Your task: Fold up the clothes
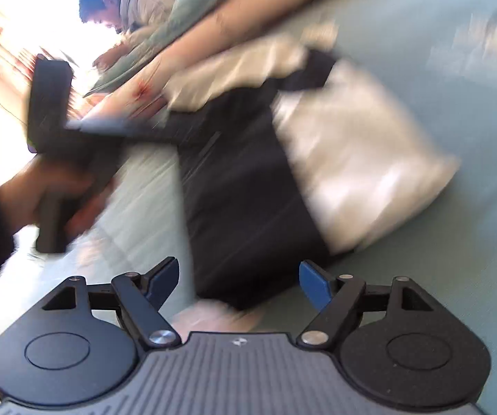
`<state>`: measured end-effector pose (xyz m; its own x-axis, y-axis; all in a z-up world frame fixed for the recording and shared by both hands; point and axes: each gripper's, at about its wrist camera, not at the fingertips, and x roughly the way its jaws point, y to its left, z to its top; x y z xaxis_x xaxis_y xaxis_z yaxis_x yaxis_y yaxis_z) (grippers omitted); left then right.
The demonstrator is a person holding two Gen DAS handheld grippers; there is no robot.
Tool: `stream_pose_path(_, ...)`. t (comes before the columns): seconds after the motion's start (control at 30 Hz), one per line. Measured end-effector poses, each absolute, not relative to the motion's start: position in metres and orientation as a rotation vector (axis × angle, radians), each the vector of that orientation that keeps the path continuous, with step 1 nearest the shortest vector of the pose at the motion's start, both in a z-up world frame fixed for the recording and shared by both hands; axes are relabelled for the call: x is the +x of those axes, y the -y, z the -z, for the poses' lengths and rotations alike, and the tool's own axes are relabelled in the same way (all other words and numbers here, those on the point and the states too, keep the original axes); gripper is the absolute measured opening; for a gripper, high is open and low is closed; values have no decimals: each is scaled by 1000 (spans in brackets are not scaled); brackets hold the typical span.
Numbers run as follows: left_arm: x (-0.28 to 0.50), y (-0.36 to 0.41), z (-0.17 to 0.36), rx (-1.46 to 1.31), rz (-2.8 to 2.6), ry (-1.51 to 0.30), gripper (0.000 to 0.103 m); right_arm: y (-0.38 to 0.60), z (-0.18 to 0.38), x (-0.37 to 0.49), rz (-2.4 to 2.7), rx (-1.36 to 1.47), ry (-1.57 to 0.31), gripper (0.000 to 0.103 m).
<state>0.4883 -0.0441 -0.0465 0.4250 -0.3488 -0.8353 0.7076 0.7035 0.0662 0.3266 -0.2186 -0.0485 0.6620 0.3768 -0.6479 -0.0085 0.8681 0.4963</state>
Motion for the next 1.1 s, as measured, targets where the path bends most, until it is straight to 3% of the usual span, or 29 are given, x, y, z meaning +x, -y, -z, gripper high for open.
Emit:
stream_pose_path(0.13, 481, 38, 76, 417, 647, -957, 84, 241, 53, 362, -229, 305, -770, 81)
stream_pose_path(0.2, 479, 40, 85, 395, 619, -934, 88, 250, 82, 382, -249, 278, -847, 80)
stream_pose_path(0.27, 481, 43, 82, 373, 601, -929, 88, 258, 90, 387, -258, 272, -891, 74)
stream_pose_path(0.43, 478, 35, 59, 348, 566, -851, 87, 276, 69, 390, -273, 299, -874, 74)
stream_pose_path(0.5, 482, 30, 56, 336, 536, -828, 87, 281, 58, 397, -299, 310, -851, 69)
stream_pose_path(0.53, 487, 29, 57, 326, 520, -831, 87, 281, 57, 408, -327, 315, -848, 64)
stream_pose_path(0.77, 529, 27, 73, 215, 404, -935, 87, 268, 79, 467, -408, 275, -971, 59)
stream_pose_path(0.9, 534, 13, 52, 86, 359, -958, 86, 277, 61, 471, -420, 271, -1012, 64)
stream_pose_path(0.97, 534, -4, 43, -8, 321, -977, 87, 291, 52, 476, -415, 288, -1014, 77)
stream_pose_path(1.1, 540, -54, 51, -259, 200, -1051, 88, 321, 57, 508, -422, 363, -1040, 77)
